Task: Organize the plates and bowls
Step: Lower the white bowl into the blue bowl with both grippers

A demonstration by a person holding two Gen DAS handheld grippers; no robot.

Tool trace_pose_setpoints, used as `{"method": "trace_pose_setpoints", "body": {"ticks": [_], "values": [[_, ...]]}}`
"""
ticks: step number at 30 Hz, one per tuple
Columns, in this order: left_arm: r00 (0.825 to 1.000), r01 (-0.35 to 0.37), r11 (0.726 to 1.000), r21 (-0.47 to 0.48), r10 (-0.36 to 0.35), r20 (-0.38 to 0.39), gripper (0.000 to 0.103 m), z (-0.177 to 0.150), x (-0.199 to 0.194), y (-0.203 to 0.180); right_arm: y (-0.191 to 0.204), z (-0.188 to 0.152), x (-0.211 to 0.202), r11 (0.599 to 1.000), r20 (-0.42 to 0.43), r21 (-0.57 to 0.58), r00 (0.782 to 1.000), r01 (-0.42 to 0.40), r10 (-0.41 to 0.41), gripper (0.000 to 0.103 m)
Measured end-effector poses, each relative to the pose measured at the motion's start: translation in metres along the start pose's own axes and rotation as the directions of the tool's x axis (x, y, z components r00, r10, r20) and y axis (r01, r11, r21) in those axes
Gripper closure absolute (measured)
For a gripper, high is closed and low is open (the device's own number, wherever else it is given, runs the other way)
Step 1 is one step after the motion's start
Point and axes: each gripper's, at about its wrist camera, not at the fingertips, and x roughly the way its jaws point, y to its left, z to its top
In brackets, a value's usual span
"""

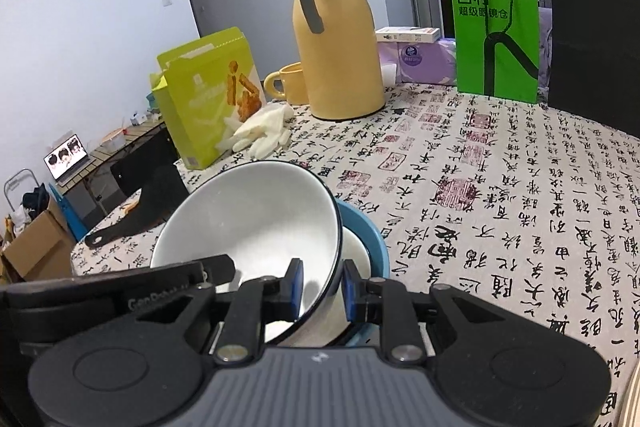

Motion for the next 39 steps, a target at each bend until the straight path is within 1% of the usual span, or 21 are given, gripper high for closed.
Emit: {"method": "trace_pose_setpoints", "body": {"ticks": [7, 13, 20, 24, 28, 31, 37, 39], "values": [[1.0, 0.012, 1.0, 0.006, -0.012, -0.005, 0.085, 0.001, 0.002, 0.0, -0.004, 0.001, 0.002, 1.0, -0.009, 0.011, 1.0, 0.004, -0.004, 0.083], [0.999, 0.034, 0.999, -0.001, -0.034, -0.012, 0.085, 0.003, 0.004, 0.005, -0.011, 0.003, 0.002, 0.999, -0.021, 0.048, 0.999, -0.024, 0.025, 0.082], [0.998, 0.06, 0.998, -0.022, -0.061, -0.026, 0.085, 0.006, 0.004, 0.009, -0.022, 0.008, 0.001, 0.991, -0.04, 0.114, 0.996, -0.073, 0.078, 0.077], [0.998, 0.059, 0.997, -0.043, -0.06, -0.025, 0.091, 0.006, 0.005, 0.014, -0.026, 0.01, -0.001, 0.985, -0.061, 0.143, 0.993, -0.096, 0.106, 0.074], [0.998, 0.062, 0.997, -0.048, -0.063, -0.019, 0.091, 0.005, 0.006, 0.013, -0.027, 0.013, -0.004, 0.984, -0.08, 0.15, 0.99, -0.1, 0.113, 0.072], [0.998, 0.064, 0.997, -0.051, -0.065, -0.02, 0.091, 0.003, 0.006, 0.013, -0.029, 0.016, -0.005, 0.982, -0.096, 0.16, 0.988, -0.102, 0.119, 0.072], [0.997, 0.073, 0.996, -0.059, -0.073, -0.01, 0.091, 0.002, 0.005, 0.015, -0.036, 0.021, -0.002, 0.974, -0.127, 0.187, 0.98, -0.131, 0.156, 0.072], [0.997, 0.073, 0.995, -0.063, -0.073, -0.004, 0.091, 0.001, 0.005, 0.015, -0.039, 0.021, -0.001, 0.971, -0.131, 0.197, 0.978, -0.135, 0.162, 0.075]]}}
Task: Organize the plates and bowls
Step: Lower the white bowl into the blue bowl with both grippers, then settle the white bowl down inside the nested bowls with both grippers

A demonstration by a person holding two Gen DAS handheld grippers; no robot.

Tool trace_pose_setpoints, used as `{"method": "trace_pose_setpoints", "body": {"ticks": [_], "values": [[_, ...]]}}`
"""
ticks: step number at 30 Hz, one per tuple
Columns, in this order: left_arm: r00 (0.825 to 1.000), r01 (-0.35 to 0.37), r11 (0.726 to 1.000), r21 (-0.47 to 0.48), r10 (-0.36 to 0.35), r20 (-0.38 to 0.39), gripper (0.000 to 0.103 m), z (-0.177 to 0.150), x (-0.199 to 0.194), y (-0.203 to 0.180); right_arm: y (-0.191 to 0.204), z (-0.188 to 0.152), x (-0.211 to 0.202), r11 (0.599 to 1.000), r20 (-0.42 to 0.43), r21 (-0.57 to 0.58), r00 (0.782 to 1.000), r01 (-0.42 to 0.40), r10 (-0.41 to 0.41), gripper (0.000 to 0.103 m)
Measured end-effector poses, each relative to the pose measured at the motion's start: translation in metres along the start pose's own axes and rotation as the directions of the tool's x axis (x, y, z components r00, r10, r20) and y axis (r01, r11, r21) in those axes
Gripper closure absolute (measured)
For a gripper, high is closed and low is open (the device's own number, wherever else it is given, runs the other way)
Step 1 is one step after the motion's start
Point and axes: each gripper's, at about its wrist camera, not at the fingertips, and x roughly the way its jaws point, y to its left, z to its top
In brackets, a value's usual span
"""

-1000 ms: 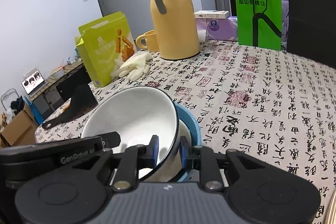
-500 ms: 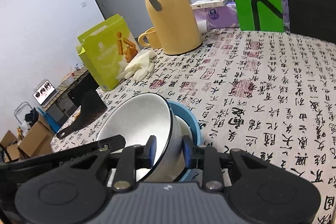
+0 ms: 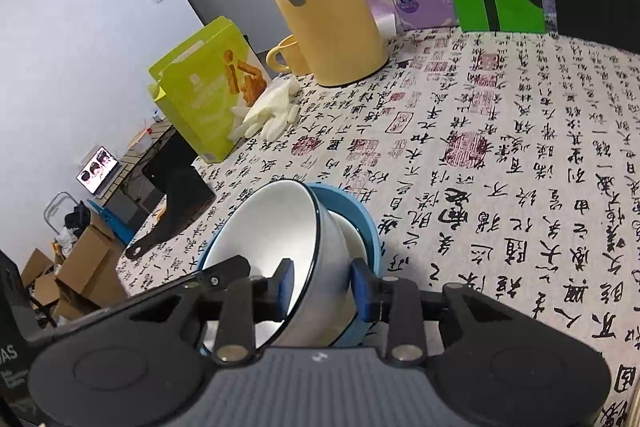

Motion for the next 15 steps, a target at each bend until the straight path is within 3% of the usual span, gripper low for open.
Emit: {"method": "trace_pose_setpoints", "body": {"ticks": [7, 15], "values": [[1.0, 0.001, 1.0, -0.01, -0.001, 0.013, 0.091, -0.002, -0.001, 0.0, -0.005, 0.002, -0.001, 0.999, -0.008, 0.035, 1.0, -0.013, 0.013, 0.076], [1.0, -0.022, 1.0, -0.004, 0.022, 0.014, 0.091, -0.001, 0.0, -0.003, 0.013, 0.007, 0.001, 0.994, -0.009, -0.085, 0.997, 0.075, -0.076, 0.081]]}}
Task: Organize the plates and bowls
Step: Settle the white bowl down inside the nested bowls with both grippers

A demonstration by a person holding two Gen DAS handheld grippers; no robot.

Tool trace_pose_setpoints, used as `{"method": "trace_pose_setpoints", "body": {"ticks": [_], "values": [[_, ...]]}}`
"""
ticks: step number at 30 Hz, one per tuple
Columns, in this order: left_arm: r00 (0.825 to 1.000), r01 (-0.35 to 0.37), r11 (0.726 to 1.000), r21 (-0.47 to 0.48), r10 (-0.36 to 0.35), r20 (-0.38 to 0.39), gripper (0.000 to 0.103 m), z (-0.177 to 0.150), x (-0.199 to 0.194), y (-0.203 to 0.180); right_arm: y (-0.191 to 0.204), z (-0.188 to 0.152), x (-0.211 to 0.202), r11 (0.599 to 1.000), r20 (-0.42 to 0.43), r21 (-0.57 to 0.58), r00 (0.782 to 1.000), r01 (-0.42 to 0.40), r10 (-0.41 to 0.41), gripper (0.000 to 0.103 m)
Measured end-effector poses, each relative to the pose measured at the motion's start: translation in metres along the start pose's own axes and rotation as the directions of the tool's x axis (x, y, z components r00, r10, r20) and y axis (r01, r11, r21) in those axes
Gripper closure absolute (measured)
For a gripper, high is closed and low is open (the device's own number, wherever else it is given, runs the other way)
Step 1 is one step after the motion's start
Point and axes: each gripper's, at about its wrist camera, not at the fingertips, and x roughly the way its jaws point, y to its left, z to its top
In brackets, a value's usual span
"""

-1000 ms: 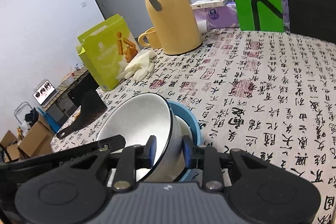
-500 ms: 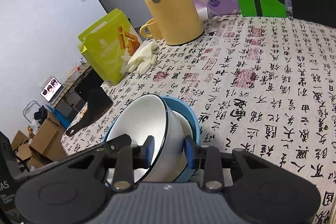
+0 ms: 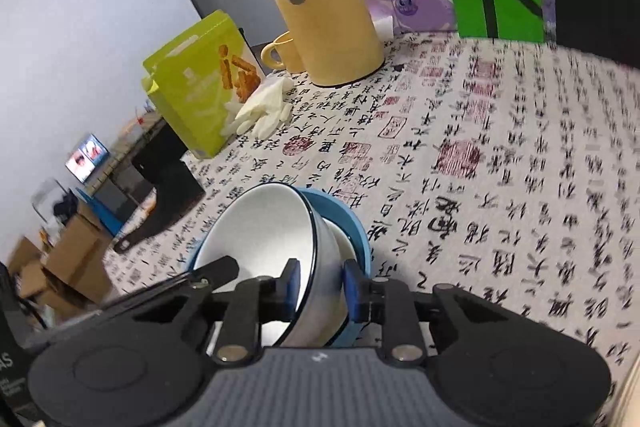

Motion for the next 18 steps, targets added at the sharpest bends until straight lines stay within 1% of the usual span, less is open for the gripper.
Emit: {"method": "trace_pose_setpoints", "body": {"ticks": [3, 5, 11, 14, 18], "values": [[1.0, 0.001, 1.0, -0.019, -0.001, 0.0, 0.092, 0.0, 0.0, 0.002, 0.007, 0.002, 0.0, 0.997, -0.002, -0.063, 0.999, 0.042, -0.042, 0.082], [1.0, -0.004, 1.0, -0.018, 0.004, 0.005, 0.092, -0.001, -0.001, 0.001, 0.009, 0.002, 0.002, 0.993, -0.004, -0.093, 0.998, 0.07, -0.07, 0.089], [1.0, -0.013, 1.0, -0.008, 0.013, 0.008, 0.092, 0.0, 0.0, 0.0, 0.022, 0.001, 0.007, 0.969, 0.015, -0.207, 0.991, 0.132, -0.132, 0.09], [1.0, -0.022, 1.0, 0.0, 0.022, 0.003, 0.092, 0.0, 0.001, -0.001, 0.032, -0.004, 0.009, 0.944, 0.042, -0.282, 0.985, 0.174, -0.169, 0.09], [0.999, -0.034, 0.999, 0.009, 0.034, 0.0, 0.092, 0.001, 0.001, -0.002, 0.045, -0.011, 0.01, 0.894, 0.075, -0.391, 0.975, 0.221, -0.208, 0.09]]}}
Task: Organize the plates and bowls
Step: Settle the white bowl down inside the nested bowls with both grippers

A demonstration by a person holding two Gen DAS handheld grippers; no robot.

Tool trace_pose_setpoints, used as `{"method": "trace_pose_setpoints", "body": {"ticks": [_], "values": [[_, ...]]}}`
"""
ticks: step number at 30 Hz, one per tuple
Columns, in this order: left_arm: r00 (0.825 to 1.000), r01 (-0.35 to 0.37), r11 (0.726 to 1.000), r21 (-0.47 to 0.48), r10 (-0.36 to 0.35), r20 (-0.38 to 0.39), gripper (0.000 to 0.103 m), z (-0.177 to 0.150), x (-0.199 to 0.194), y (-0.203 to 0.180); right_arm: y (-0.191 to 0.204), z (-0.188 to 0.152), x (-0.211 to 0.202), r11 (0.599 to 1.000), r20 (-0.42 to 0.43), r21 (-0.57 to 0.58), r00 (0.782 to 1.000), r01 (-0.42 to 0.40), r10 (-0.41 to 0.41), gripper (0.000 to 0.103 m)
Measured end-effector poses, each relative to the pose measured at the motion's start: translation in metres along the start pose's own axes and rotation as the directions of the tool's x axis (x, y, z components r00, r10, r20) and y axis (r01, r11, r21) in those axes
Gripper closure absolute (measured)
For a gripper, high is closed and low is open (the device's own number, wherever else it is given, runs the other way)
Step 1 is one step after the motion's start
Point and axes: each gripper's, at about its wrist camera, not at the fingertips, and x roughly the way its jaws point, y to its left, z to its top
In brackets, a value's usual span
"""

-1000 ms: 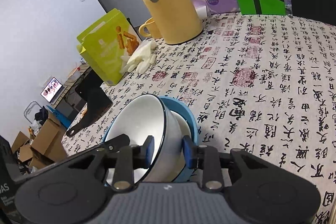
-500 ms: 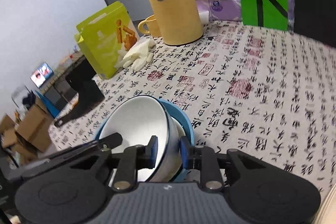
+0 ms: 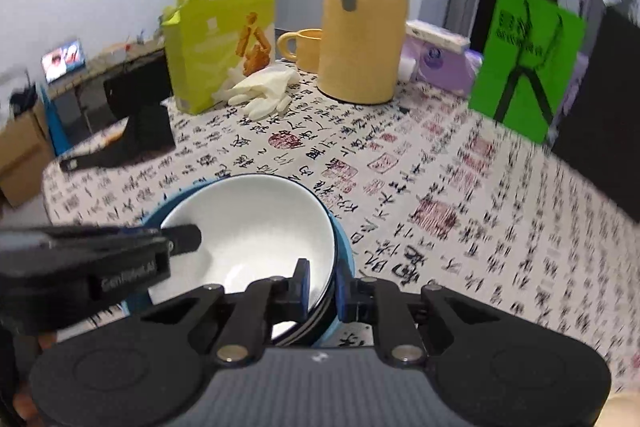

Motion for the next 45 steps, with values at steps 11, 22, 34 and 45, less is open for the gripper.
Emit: {"method": "trace_pose_setpoints", "body": {"ticks": [11, 22, 34, 45], "values": [[1.0, 0.006, 1.0, -0.008, -0.006, -0.012, 0.092, 0.003, 0.002, 0.002, -0.003, -0.004, -0.004, 1.0, 0.035, -0.019, 0.999, -0.019, 0.019, 0.089], [1.0, 0.006, 1.0, -0.014, -0.006, -0.015, 0.092, 0.004, 0.003, 0.002, -0.017, -0.001, -0.012, 0.998, 0.064, 0.046, 0.997, -0.042, 0.039, 0.089], [1.0, -0.003, 1.0, 0.003, 0.003, 0.021, 0.092, 0.009, -0.008, -0.004, -0.023, -0.004, -0.009, 0.986, 0.081, 0.127, 0.992, -0.104, 0.095, 0.097], [1.0, 0.014, 1.0, -0.021, -0.014, -0.001, 0.092, 0.008, -0.003, 0.002, -0.03, -0.009, -0.003, 0.973, 0.078, 0.189, 0.99, -0.132, 0.119, 0.096]]}}
